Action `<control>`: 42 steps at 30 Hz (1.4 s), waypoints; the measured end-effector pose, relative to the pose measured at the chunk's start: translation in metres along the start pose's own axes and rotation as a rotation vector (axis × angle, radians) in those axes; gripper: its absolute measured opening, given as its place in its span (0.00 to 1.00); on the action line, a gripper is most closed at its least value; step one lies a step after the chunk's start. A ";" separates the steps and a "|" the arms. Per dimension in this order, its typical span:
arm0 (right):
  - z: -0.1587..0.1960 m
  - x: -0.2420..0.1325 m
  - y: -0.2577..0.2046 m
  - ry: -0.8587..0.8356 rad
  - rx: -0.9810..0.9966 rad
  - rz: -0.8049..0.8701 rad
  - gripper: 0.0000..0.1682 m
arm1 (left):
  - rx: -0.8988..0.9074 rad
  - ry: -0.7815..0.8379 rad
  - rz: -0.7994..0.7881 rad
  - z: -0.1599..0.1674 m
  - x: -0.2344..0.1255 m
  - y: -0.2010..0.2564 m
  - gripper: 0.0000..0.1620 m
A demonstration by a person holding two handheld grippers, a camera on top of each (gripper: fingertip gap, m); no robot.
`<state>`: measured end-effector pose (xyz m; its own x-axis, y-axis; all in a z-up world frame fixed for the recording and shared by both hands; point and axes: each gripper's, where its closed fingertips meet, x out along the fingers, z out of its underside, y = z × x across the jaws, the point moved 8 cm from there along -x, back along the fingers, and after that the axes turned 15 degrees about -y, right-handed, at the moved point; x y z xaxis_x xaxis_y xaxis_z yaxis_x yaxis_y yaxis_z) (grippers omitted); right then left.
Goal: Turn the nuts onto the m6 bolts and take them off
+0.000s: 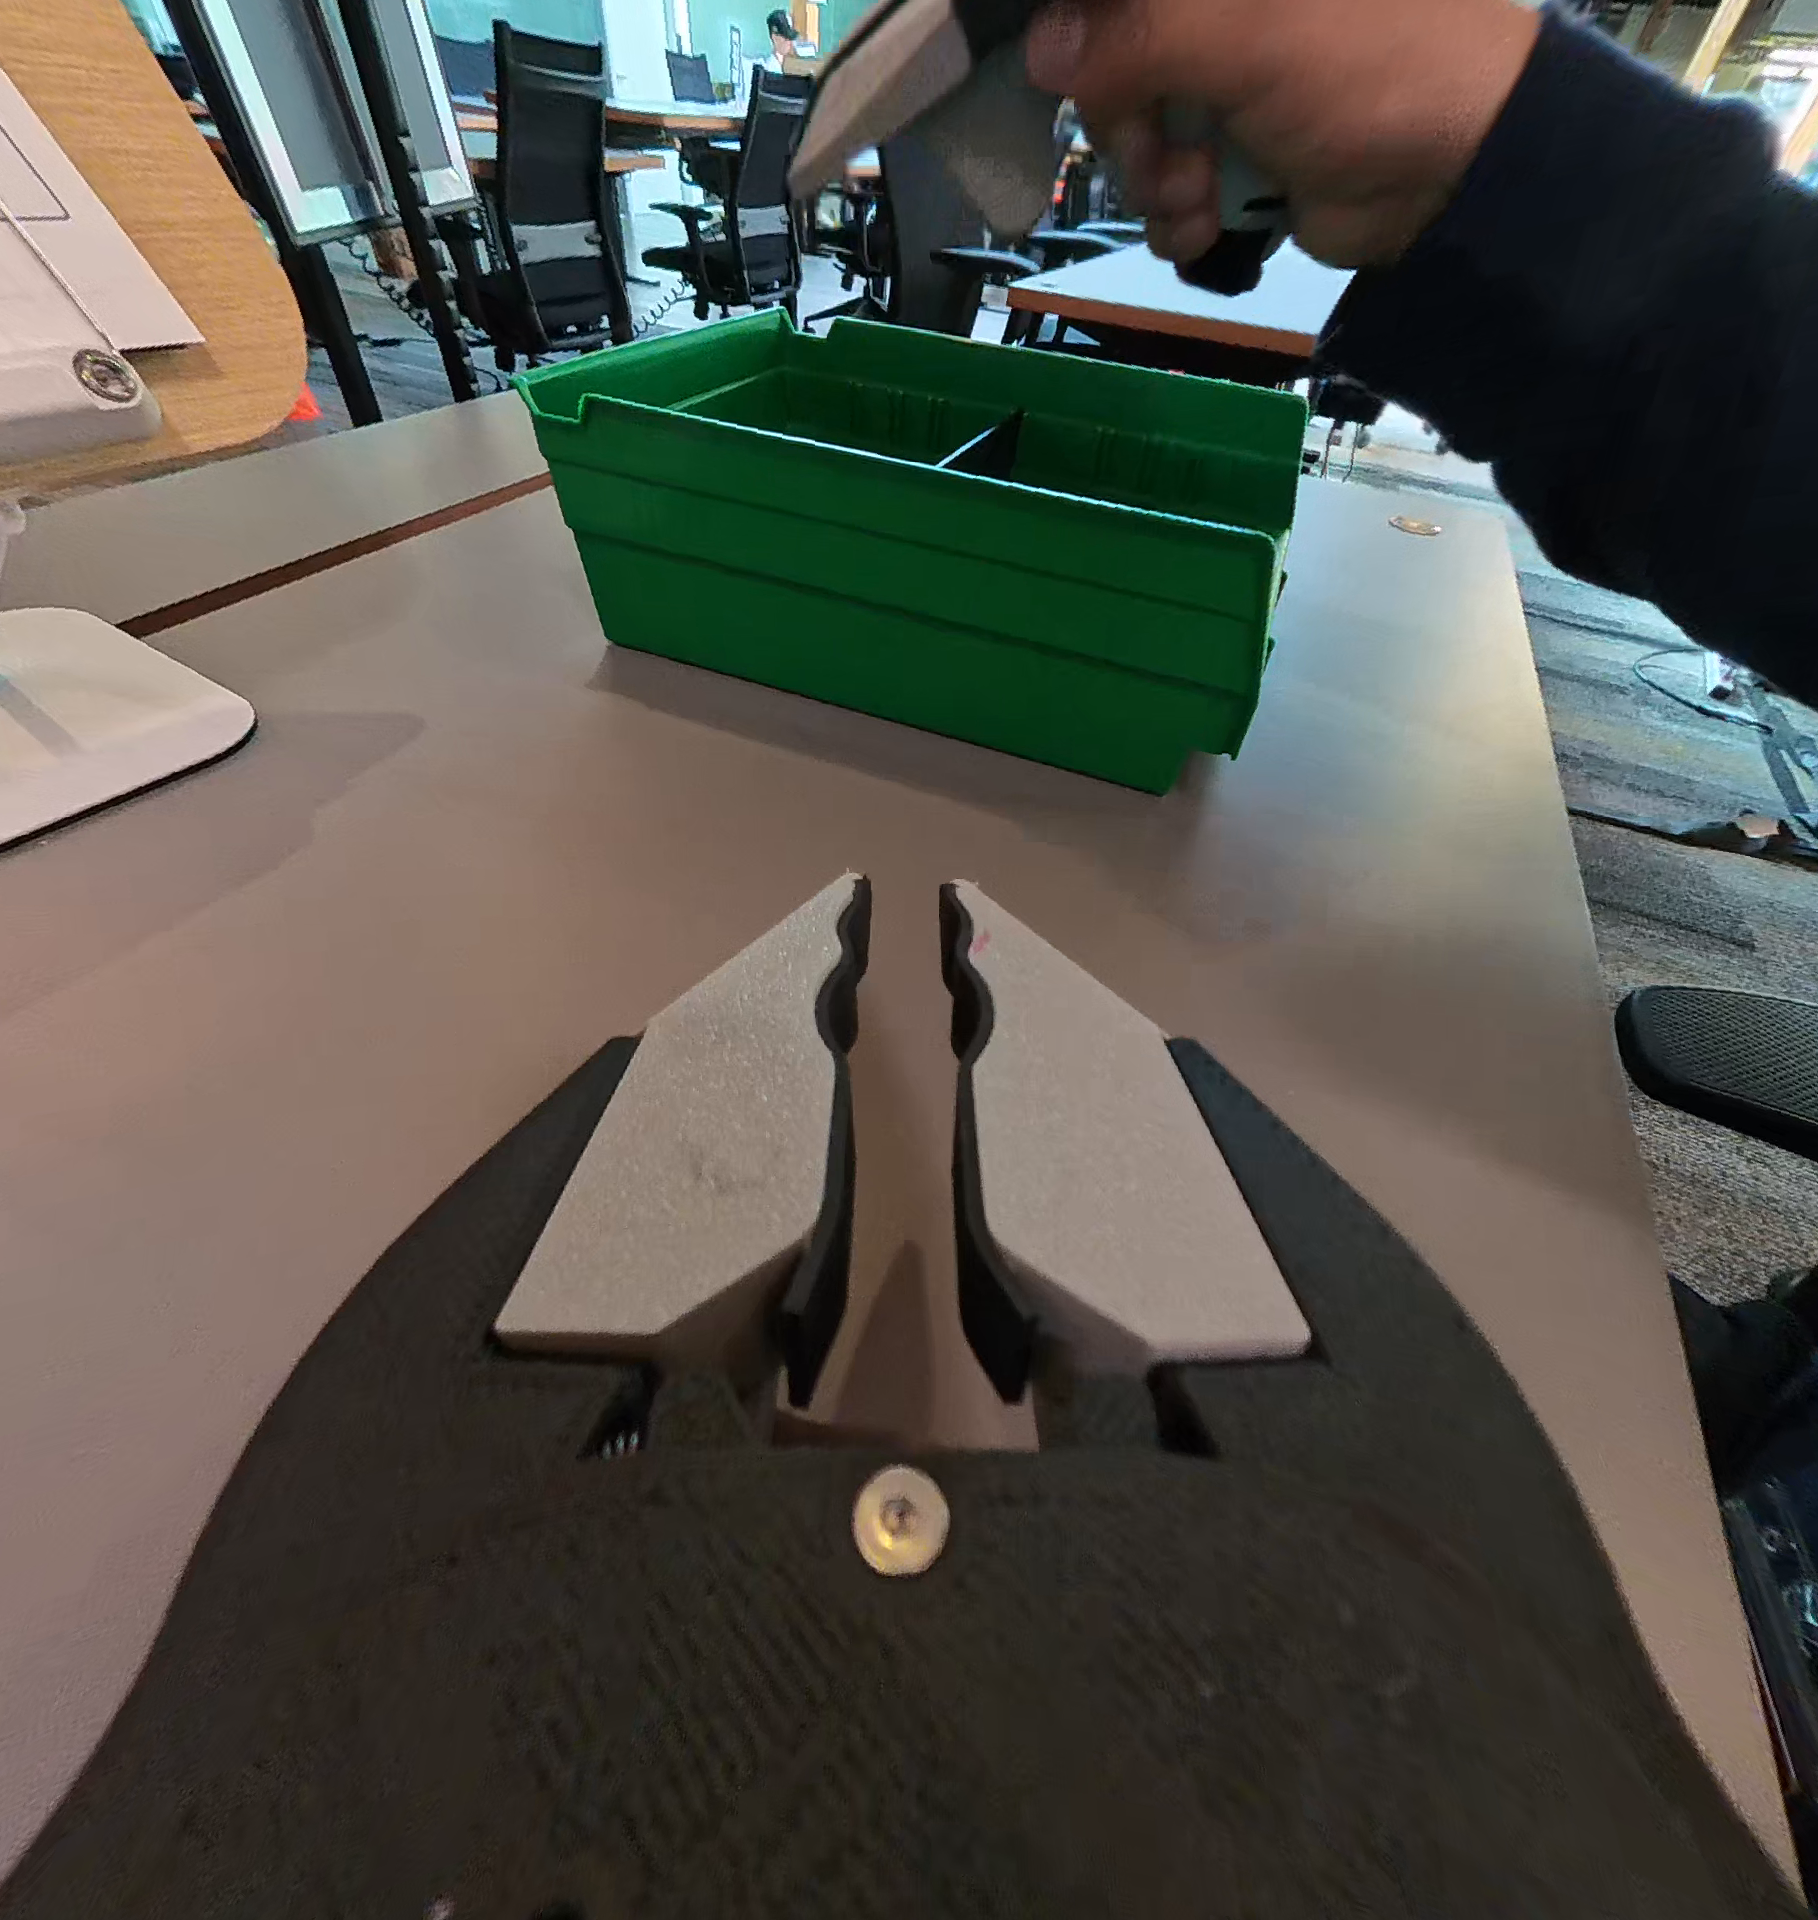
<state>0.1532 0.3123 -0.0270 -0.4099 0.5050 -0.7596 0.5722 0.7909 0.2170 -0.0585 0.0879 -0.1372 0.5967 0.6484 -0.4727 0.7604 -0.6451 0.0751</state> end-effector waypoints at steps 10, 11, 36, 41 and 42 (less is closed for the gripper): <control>-0.006 0.001 -0.179 0.222 -0.177 -0.415 0.20 | 0.100 -0.087 -0.010 0.007 0.006 0.006 0.09; -0.005 0.012 -0.187 0.221 -0.186 -0.378 0.20 | 0.110 -0.096 -0.022 0.008 0.006 0.007 0.09; 0.022 0.044 -0.211 0.276 -0.179 -0.454 0.21 | -0.612 -0.533 -0.650 0.093 -0.226 -0.175 0.24; 0.023 0.046 -0.215 0.259 -0.196 -0.456 0.21 | -0.669 -0.636 -0.616 0.110 -0.217 -0.189 0.25; 0.023 0.046 -0.215 0.258 -0.198 -0.457 0.21 | -0.673 -0.645 -0.608 0.111 -0.216 -0.189 0.25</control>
<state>0.0277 0.1573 -0.1231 -0.7594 0.1443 -0.6345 0.1613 0.9864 0.0313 -0.3593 0.0254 -0.1467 -0.0190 0.3243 -0.9458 0.9816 0.1860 0.0441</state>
